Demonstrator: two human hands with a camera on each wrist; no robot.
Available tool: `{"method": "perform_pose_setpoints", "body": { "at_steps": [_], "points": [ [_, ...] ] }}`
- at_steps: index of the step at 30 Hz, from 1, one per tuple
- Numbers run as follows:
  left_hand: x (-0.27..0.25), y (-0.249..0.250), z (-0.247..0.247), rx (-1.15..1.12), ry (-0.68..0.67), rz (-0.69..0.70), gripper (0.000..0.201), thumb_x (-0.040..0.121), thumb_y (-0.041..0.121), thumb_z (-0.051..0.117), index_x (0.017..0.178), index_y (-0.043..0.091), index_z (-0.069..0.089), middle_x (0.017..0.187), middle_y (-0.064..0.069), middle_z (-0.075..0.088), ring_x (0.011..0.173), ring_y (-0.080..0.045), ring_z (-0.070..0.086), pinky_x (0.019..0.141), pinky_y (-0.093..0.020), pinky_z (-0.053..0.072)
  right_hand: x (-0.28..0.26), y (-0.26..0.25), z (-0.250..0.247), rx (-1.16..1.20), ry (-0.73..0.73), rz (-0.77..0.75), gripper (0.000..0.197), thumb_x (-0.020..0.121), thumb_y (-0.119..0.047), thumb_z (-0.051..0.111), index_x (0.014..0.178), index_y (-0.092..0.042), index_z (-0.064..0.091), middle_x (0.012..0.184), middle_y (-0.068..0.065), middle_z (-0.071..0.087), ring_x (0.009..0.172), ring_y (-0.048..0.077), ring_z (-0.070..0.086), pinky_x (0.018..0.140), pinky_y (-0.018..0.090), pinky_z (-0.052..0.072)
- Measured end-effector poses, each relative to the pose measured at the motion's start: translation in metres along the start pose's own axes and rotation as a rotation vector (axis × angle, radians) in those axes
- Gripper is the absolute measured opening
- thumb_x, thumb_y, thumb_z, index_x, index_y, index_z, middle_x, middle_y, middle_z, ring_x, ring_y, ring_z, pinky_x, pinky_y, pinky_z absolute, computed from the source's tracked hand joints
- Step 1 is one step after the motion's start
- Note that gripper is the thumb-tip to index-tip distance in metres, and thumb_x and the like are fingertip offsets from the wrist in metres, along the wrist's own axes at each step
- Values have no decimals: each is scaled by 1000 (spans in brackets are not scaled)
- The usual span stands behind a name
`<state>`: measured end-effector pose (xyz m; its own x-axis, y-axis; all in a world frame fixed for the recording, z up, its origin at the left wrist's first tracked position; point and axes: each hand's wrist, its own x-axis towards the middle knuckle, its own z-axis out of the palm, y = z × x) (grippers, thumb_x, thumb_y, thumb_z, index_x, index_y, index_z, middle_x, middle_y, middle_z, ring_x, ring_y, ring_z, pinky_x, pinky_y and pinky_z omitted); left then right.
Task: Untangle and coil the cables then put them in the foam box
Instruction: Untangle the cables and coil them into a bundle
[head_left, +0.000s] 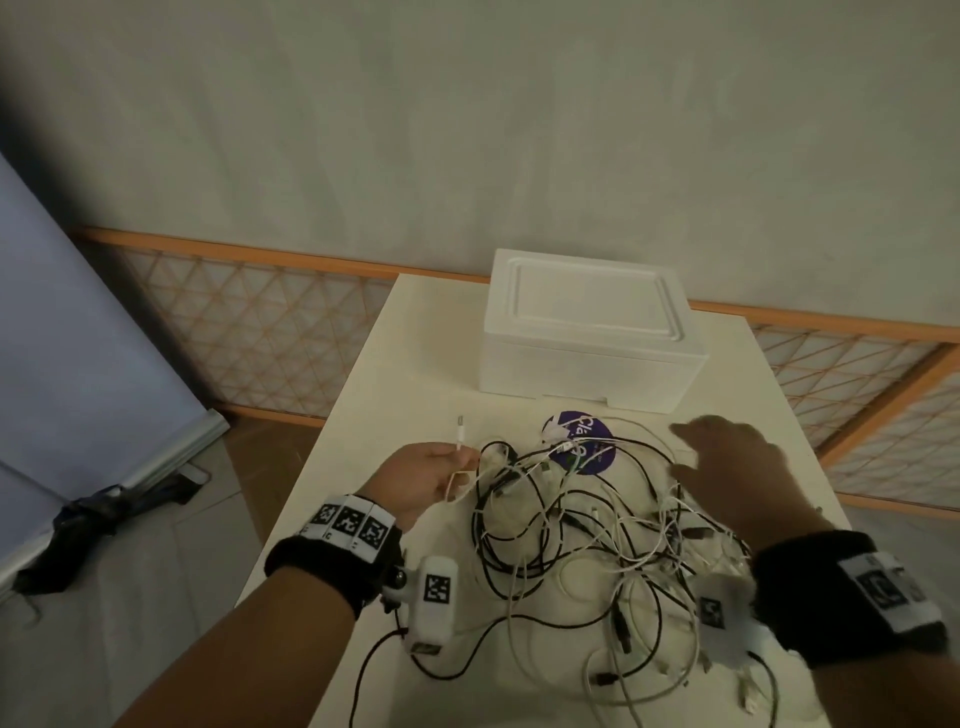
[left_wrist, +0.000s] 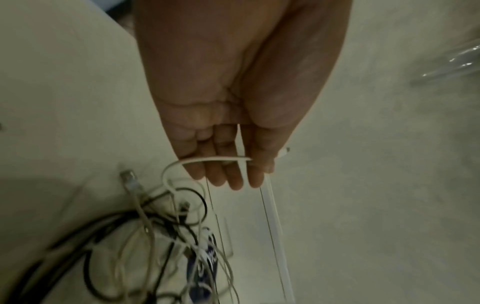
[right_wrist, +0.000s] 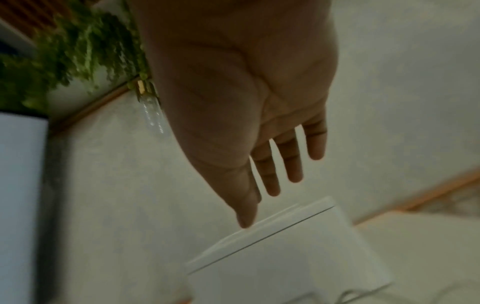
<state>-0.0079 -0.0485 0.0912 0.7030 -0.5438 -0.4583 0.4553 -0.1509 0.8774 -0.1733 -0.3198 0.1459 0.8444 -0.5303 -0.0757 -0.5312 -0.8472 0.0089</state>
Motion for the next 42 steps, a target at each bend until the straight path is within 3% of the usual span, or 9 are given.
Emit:
{"method": "perform_pose_setpoints", "body": {
  "at_steps": [5, 8, 13, 16, 20, 28, 33, 37, 42],
  "points": [
    [-9, 0, 45, -383, -84, -74, 16, 92, 12, 60, 100, 3, 71, 90, -10, 69, 87, -25, 60, 81, -39, 54, -14, -114, 10, 606, -175, -382, 35, 94, -28, 52, 129, -29, 50, 114, -10, 63, 98, 8, 59, 82, 19, 44],
    [-13, 0, 45, -461, 8, -10, 15, 92, 14, 60, 100, 10, 72, 89, -5, 66, 84, -24, 54, 70, -35, 47, -13, -143, 28, 637, -210, -398, 18, 96, -24, 46, 111, -19, 54, 92, -3, 64, 89, 18, 62, 74, 30, 46],
    [-22, -4, 27, -391, 34, 35, 15, 94, 19, 57, 92, 17, 72, 92, 3, 70, 82, -18, 58, 67, -32, 42, -14, -141, 33, 661, -296, -546, 12, 97, -18, 49, 90, -15, 58, 76, -16, 55, 72, -2, 51, 66, 14, 37],
    [-25, -9, 17, -425, 95, 55, 10, 93, 18, 57, 92, 14, 66, 94, -2, 73, 87, -16, 66, 79, -34, 43, -13, -135, 23, 736, -304, -505, 16, 97, -21, 48, 92, -14, 61, 73, -10, 61, 67, 3, 55, 64, 17, 41],
    [-24, -13, -8, -463, 244, 123, 12, 97, 14, 51, 96, 12, 63, 91, -2, 70, 80, -12, 67, 82, -30, 47, -5, -111, 7, 396, -205, -526, 26, 97, -39, 48, 111, -27, 66, 99, -16, 66, 86, 1, 55, 76, 19, 38],
    [-22, -34, -92, -602, 533, 51, 19, 102, 18, 42, 104, 10, 60, 109, -2, 62, 108, -16, 57, 103, -33, 38, -5, -21, 22, 174, -166, -213, 24, 91, -48, 52, 107, -43, 67, 112, -16, 67, 105, 9, 60, 90, 28, 47],
    [-24, -65, -80, -524, 613, -126, 17, 98, 13, 51, 84, 10, 61, 73, -2, 67, 75, -14, 59, 81, -30, 49, -14, 16, 46, 74, -277, -74, 25, 93, -48, 49, 109, -38, 65, 115, -13, 64, 109, 11, 57, 90, 27, 43],
    [-35, -87, -64, -437, 571, -229, 18, 96, 6, 51, 80, 7, 60, 70, -8, 59, 58, -19, 55, 63, -29, 47, -21, 31, 71, -297, -482, -43, 44, 92, -42, 22, 116, -33, 57, 120, -8, 60, 111, 14, 57, 95, 34, 44],
    [-43, -105, -56, -287, 530, -266, 10, 92, 7, 59, 85, 3, 65, 66, -9, 63, 58, -20, 53, 53, -26, 50, -17, -57, 51, -226, 18, -249, 31, 84, -20, 51, 113, -28, 55, 107, -3, 56, 96, 19, 57, 78, 37, 49]
  ]
}}
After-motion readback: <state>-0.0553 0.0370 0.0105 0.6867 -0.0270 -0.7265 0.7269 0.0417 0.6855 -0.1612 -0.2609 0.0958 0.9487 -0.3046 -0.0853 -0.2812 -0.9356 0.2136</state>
